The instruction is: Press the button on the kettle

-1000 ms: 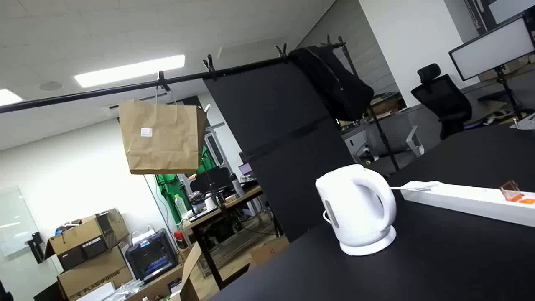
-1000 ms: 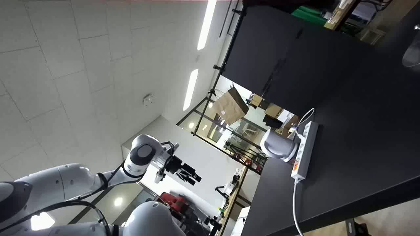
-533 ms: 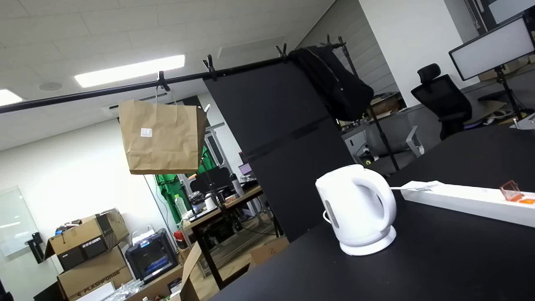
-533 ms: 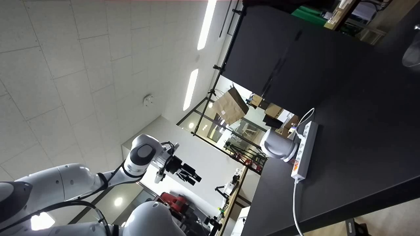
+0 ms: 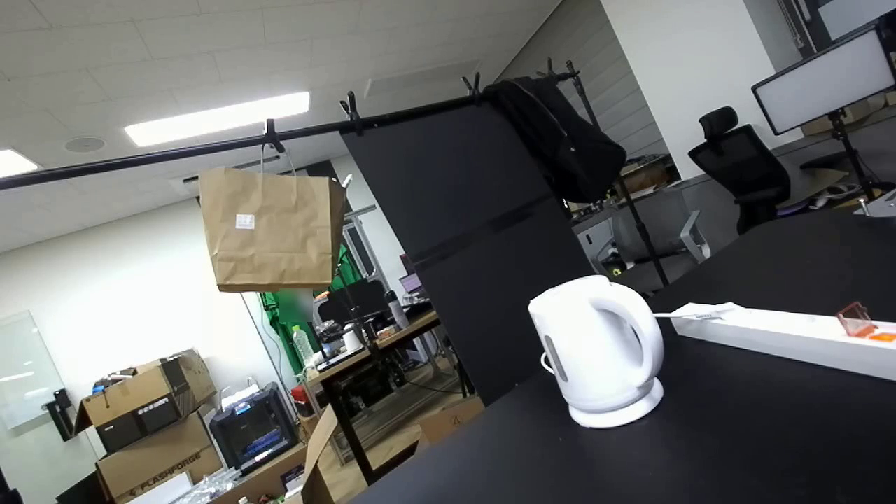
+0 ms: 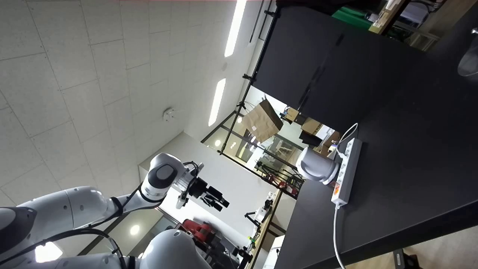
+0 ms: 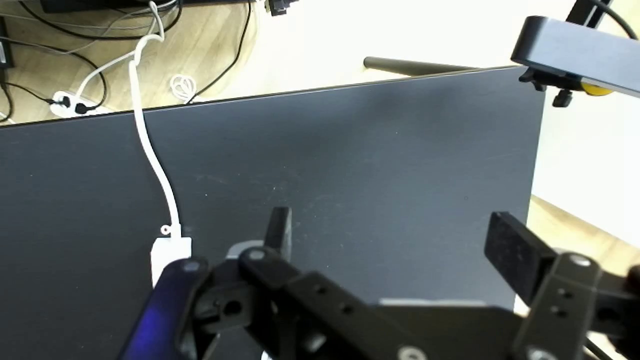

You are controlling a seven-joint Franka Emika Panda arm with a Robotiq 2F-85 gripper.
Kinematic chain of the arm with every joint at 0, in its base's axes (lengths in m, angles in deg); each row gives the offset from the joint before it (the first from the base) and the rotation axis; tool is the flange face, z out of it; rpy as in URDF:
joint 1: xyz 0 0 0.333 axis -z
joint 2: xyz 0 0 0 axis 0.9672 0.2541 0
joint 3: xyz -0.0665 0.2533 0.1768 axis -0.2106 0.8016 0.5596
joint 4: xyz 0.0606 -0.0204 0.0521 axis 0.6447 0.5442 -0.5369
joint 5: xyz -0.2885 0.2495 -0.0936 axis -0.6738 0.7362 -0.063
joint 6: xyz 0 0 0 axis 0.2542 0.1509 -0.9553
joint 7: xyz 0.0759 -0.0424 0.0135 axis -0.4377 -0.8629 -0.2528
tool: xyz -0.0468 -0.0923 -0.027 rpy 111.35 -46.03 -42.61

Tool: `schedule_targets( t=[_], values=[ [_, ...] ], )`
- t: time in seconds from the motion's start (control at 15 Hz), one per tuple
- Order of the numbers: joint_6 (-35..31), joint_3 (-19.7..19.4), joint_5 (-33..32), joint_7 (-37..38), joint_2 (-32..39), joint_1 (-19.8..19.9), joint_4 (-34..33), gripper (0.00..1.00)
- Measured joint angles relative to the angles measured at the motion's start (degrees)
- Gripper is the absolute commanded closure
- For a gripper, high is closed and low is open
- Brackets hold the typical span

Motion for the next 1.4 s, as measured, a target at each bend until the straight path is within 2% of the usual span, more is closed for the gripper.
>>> schedule_targets(
  t=[0.87, 1.0, 1.4],
  values=[
    [-0.79, -0.01, -0.42, -0.69, 0.48, 0.23, -0.07, 0.0],
    [-5.04, -0.03, -1.66, -1.93, 2.54, 1.32, -0.6, 0.0],
    [-28.05, -0.06, -8.9, -3.04, 18.17, 6.78, -6.26, 0.0]
  ],
)
